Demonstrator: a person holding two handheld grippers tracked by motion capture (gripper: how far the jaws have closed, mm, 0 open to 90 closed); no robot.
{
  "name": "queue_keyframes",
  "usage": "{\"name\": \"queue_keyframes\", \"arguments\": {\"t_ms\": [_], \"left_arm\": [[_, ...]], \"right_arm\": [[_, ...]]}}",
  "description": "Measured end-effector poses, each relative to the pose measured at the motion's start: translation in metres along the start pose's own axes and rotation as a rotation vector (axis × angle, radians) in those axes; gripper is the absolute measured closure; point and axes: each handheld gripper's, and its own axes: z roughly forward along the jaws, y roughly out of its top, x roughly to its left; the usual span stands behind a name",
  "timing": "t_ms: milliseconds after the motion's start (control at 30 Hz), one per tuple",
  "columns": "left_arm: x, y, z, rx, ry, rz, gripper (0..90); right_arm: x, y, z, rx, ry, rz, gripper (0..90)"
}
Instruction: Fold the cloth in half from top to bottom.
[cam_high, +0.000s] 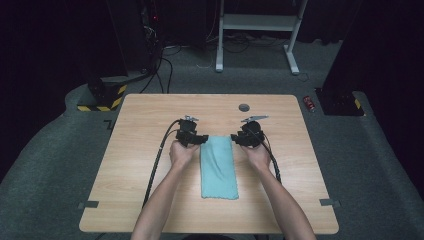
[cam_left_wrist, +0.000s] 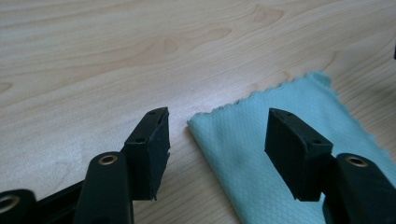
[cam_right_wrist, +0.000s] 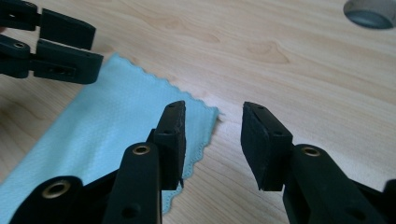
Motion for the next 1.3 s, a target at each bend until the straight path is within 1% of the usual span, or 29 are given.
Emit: {"name": "queue_keyframes", "arguments": {"t_ms": [33,67,100,133,167,200,267,333,433,467,533,567,633,700,767,833,933,1000,1067,1233,1300], "left_arm": [[0.0,-0.001,0.002,0.001,-0.002,0.0,40.2],[0.0,-0.001,0.003,-0.001,-0.002,0.0,40.6],[0.0,-0.002,0.005,-0.001,-0.003,0.002,41.0],[0.001,-0.002,0.007,0.001,0.001,0.002,41.3],[0.002,-0.003,0.007,0.004,-0.001,-0.004,41.4],[0.004,-0.003,0.008,0.002,-0.004,-0.014,41.3],[0.006,-0.004,0.008,-0.006,-0.01,-0.026,41.5],[0.007,-0.004,0.009,-0.008,-0.006,-0.021,42.3],[0.009,-0.005,0.012,-0.003,-0.01,-0.013,44.2],[0.009,-0.006,0.013,-0.007,-0.007,-0.005,45.0],[0.009,-0.006,0.012,-0.008,-0.007,0.0,47.6],[0.009,-0.006,0.012,-0.008,-0.008,-0.001,49.0],[0.008,-0.006,0.013,-0.012,-0.008,0.012,52.6],[0.005,-0.007,0.014,-0.011,0.009,0.055,56.4],[0.002,-0.007,0.015,-0.015,0.016,0.079,60.6],[0.0,-0.007,0.016,-0.016,0.016,0.083,64.6],[-0.001,-0.006,0.016,-0.009,0.024,0.098,71.2],[0.0,-0.007,0.015,-0.009,0.027,0.12,75.6],[0.001,-0.007,0.015,-0.007,0.018,0.112,79.4],[0.004,-0.006,0.016,-0.008,-0.017,0.079,87.3],[0.007,-0.007,0.016,-0.012,-0.034,0.071,88.4]], "right_arm": [[-0.001,-0.001,0.002,0.003,-0.004,0.002,60.3],[-0.002,-0.002,0.005,0.0,0.0,0.001,60.3],[-0.003,-0.003,0.008,0.003,0.008,0.011,60.2],[-0.003,-0.004,0.011,0.005,0.004,0.007,60.2],[-0.004,-0.004,0.013,0.001,0.001,0.004,60.2],[-0.003,-0.005,0.015,-0.003,0.008,0.017,60.0],[-0.002,-0.004,0.019,-0.013,0.005,0.012,59.9],[0.0,-0.004,0.025,-0.005,-0.009,-0.001,59.8],[-0.004,-0.007,0.035,0.008,-0.015,0.016,59.8],[-0.005,-0.009,0.037,0.011,-0.018,0.023,59.9],[-0.006,-0.009,0.038,0.001,-0.015,0.035,59.8],[-0.005,-0.009,0.038,0.0,-0.019,0.028,59.9],[-0.003,-0.009,0.039,-0.002,-0.024,0.017,60.3],[0.0,-0.008,0.041,0.003,-0.023,0.007,64.0],[0.005,-0.007,0.042,0.005,-0.035,-0.033,67.7],[0.009,-0.007,0.044,0.007,-0.045,-0.053,71.1],[0.009,-0.006,0.045,0.006,-0.045,-0.054,77.1],[0.009,-0.006,0.045,0.005,-0.044,-0.054,79.2],[0.01,-0.005,0.046,0.01,-0.044,-0.072,82.5],[0.011,-0.005,0.046,0.017,-0.033,-0.081,87.9],[0.012,-0.002,0.046,0.036,-0.036,-0.086,88.9]]}}
